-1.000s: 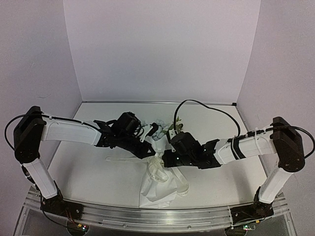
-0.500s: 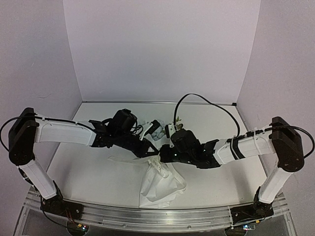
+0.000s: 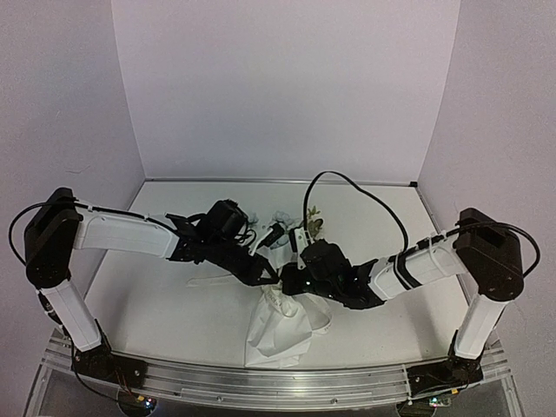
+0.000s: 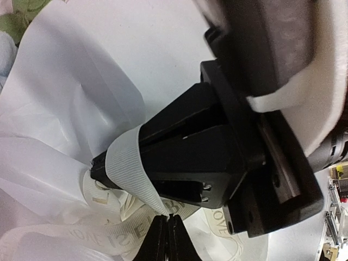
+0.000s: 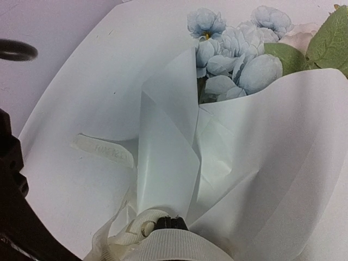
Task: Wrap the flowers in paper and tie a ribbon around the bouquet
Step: Cross the half-tied ribbon over the folded bouquet.
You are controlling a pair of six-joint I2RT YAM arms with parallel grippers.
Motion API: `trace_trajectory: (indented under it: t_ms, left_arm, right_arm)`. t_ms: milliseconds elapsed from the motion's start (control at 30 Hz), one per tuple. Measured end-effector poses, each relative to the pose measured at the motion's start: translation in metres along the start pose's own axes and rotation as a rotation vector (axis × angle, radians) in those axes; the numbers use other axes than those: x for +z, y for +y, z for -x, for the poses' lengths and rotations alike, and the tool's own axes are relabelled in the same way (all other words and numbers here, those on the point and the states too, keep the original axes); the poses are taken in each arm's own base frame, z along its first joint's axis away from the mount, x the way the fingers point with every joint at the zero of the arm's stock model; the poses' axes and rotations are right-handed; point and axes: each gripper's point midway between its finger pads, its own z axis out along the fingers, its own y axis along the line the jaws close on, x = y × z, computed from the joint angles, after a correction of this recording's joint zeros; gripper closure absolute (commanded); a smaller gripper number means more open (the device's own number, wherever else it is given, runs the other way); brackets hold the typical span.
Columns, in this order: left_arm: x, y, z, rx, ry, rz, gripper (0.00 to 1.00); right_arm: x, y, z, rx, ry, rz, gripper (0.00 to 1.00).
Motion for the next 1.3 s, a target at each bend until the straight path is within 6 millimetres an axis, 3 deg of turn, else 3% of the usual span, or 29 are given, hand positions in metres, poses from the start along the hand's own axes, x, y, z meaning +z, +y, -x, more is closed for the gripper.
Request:
trace_trajectory:
  t_ms: [167,333,567,867,1067,1300]
  left_arm:
    - [-0.001,0.002,-0.001,-0.027,0.014,0.002,0.74]
    - [-0.005,0.001,0.004,-0.033,0.004,0.003,0.71]
    - [-0.027,-0.010,0.020,-0.034,-0.050,-0.016,0.62]
    - [-0.051,-0.015,0.040,-0.044,-0.122,-0.032,0.61]
    - [-0.058,0.006,0.049,-0.087,-0.165,0.045,0.75]
    - [-0.055,0.040,0.044,-0.167,-0.152,0.117,0.73]
  right_arm:
    - [0.006,0.005,0.005,-0.014,-0.053,0.035,1.00]
    - [0.009,0.009,0.009,-0.035,-0.097,0.064,1.00]
    - [0.010,0.013,0.014,-0.066,-0.133,0.090,1.00]
    - [0.009,0.016,0.016,-0.088,-0.145,0.099,1.00]
    - [0.009,0.015,0.014,-0.096,-0.141,0.102,1.00]
    - [0.009,0.016,0.013,-0.115,-0.137,0.110,1.00]
